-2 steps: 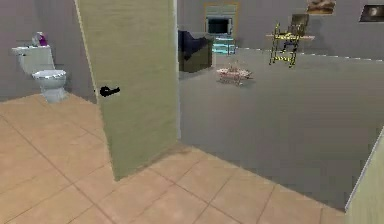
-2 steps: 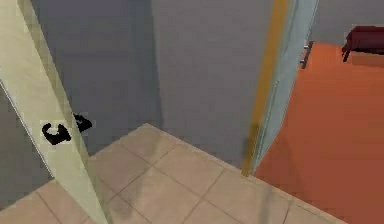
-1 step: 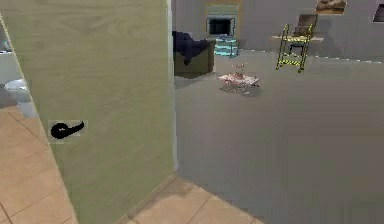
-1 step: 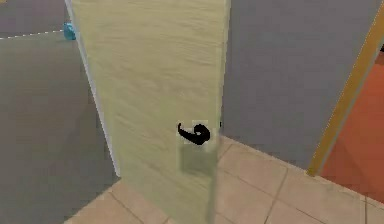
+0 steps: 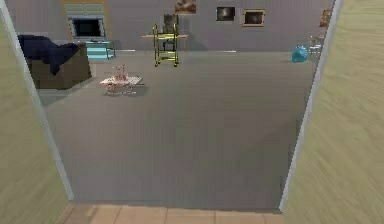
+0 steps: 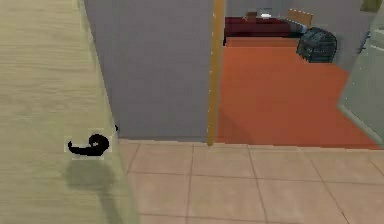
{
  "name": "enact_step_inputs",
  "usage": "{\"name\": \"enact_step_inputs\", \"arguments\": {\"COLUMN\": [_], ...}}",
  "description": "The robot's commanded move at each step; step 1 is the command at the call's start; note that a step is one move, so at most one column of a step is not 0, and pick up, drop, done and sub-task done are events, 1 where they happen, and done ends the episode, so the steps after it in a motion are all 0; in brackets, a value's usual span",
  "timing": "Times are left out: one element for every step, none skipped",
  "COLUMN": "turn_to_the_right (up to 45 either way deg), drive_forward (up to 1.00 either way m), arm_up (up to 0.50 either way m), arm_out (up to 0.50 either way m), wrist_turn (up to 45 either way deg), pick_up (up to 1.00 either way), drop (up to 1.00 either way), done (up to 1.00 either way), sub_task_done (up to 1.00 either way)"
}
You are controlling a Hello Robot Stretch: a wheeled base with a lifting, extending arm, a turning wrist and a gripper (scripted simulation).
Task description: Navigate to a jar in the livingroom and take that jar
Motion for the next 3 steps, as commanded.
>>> {"name": "enact_step_inputs", "arguments": {"turn_to_the_right": [0.0, 0.0, 0.0], "drive_forward": [1.00, 1.00, 1.00], "arm_up": [0.00, 0.00, 0.00], "arm_out": [0.00, 0.00, 0.00], "wrist_turn": [0.0, 0.0, 0.0], "pick_up": [0.00, 0.00, 0.00], "drop": [0.00, 0.00, 0.00], "done": [0.00, 0.00, 0.00], "sub_task_done": [0.00, 0.00, 0.00]}}
